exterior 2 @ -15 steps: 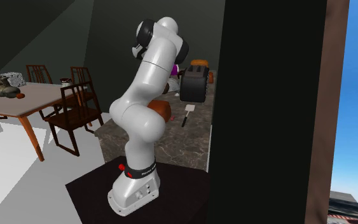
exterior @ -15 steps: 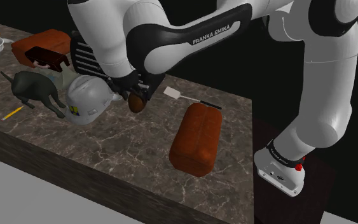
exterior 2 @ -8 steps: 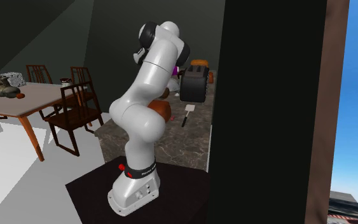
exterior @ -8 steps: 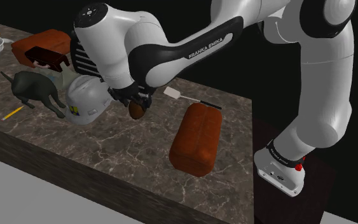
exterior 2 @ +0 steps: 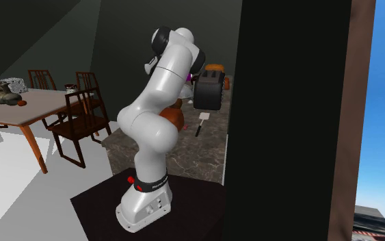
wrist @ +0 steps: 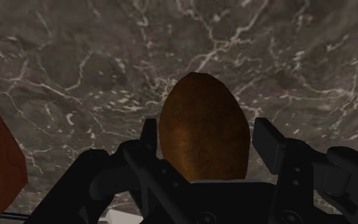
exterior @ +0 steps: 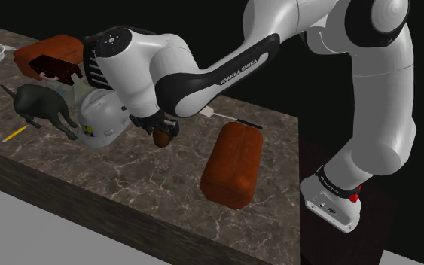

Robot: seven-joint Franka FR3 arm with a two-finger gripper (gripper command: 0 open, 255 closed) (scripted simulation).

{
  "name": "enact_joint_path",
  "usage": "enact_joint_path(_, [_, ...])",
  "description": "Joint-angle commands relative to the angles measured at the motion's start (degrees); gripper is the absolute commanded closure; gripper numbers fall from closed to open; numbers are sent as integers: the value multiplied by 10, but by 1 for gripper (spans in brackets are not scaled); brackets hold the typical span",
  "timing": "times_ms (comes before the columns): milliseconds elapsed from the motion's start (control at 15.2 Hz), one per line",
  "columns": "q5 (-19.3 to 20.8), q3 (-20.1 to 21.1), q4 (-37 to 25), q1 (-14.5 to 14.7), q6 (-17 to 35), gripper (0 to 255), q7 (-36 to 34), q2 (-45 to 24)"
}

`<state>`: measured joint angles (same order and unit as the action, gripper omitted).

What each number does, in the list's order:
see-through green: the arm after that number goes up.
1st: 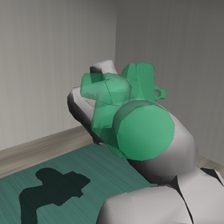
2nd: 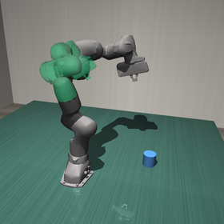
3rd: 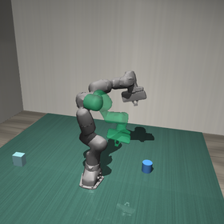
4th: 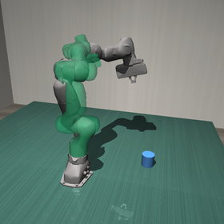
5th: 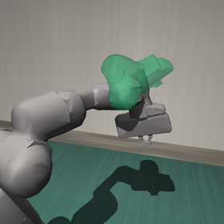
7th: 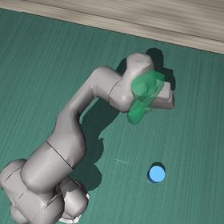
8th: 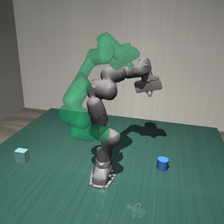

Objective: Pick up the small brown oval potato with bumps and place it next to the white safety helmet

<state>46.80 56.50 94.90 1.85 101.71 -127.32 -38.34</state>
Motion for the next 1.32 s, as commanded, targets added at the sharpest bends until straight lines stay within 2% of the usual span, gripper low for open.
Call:
enact_joint_path(0, [3, -3, 5, -1, 5, 255, -2, -5])
enact_joint_path(396, [3, -3, 5, -1, 5, 255, -2, -5])
enact_joint_path(462, [4, -3, 4, 0, 5, 0, -3, -6])
enact_joint_path(792, [3, -3, 5, -1, 5, 0, -2, -5])
enact_joint_path(1056, [-21, 14, -41, 14, -48, 0, 14, 13])
enact_joint_path(1254, [-21, 14, -41, 14, -48, 0, 14, 13])
